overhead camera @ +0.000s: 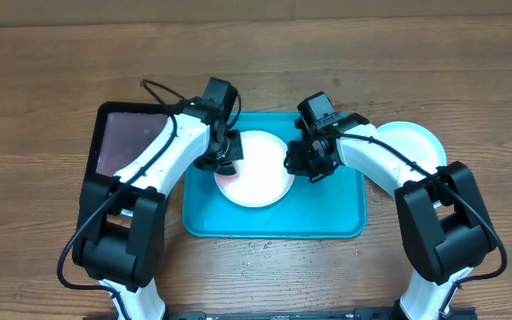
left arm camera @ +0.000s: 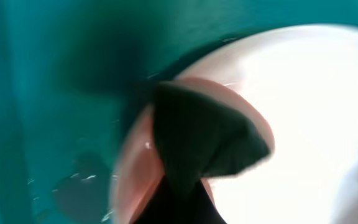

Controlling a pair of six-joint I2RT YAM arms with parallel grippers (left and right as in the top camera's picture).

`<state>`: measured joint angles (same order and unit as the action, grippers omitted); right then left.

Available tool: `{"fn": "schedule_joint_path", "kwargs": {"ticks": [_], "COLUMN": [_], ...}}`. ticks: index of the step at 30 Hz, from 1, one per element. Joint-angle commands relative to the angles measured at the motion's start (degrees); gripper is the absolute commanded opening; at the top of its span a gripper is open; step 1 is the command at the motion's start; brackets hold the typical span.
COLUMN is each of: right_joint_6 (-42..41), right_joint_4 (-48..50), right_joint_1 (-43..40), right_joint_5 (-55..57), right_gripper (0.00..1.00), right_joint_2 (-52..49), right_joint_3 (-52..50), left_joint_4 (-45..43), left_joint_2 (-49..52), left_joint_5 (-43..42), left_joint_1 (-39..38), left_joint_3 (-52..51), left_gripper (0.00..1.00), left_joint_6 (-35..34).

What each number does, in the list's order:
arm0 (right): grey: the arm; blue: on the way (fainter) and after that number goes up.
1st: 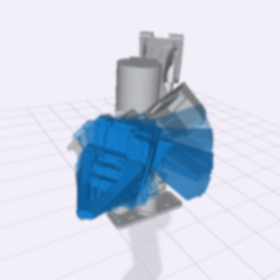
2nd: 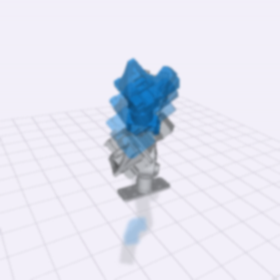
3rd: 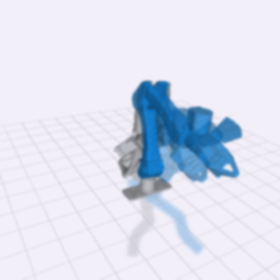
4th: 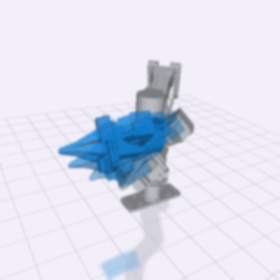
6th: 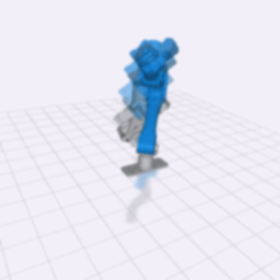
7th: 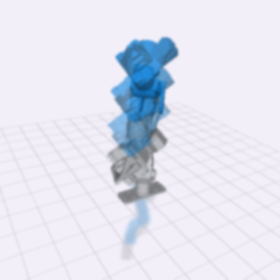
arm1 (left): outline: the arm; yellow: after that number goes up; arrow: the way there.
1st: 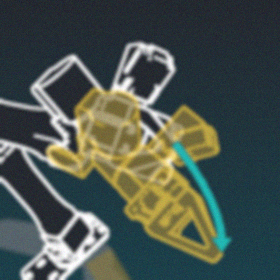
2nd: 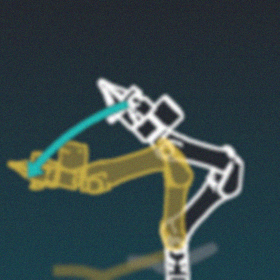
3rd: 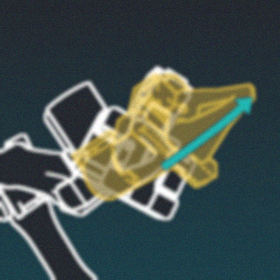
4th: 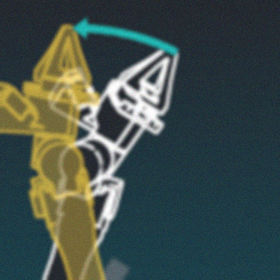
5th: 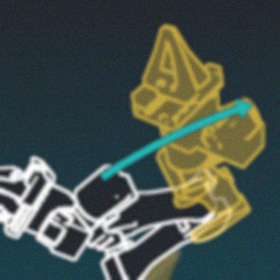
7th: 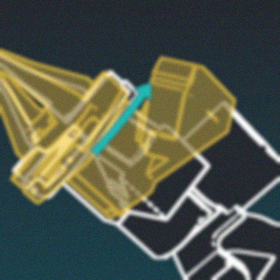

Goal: Clean dirty plates on tray and stack at the side
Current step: 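Scrub the white plate with the sponge while right gripper holds it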

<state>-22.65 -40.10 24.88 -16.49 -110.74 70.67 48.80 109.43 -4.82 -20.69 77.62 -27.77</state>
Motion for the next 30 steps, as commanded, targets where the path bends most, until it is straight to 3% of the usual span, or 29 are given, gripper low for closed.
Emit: {"fn": "schedule_joint_path", "kwargs": {"ticks": [1,10,18,30], "right_joint_6": [-0.11,-0.11,-0.09,-0.11], "right_joint_4": [0.11,0.11,0.09,0.11], "right_joint_1": [-0.02,-0.02,-0.02,-0.02], "right_joint_5": [-0.28,-0.31,-0.28,-0.28], "right_gripper": [0.04,0.04,0.04,0.04], "right_joint_2": [1.33,1.33,1.33,1.33], "right_joint_3": [0.81,0.81,0.81,0.81], "left_joint_4": [-1.95,-6.86,-3.19,3.5], "left_joint_2": [0.26,1.68,5.4,-5.4], "left_joint_5": [-2.45,-1.84,1.05,6.38], "left_joint_1": [-2.51,-5.44,-3.91,0.9], "left_joint_3": [2.49,2.19,2.19,2.21], "left_gripper": [0.04,0.04,0.04,0.04], "left_joint_6": [2.91,1.77,1.84,2.56]}}
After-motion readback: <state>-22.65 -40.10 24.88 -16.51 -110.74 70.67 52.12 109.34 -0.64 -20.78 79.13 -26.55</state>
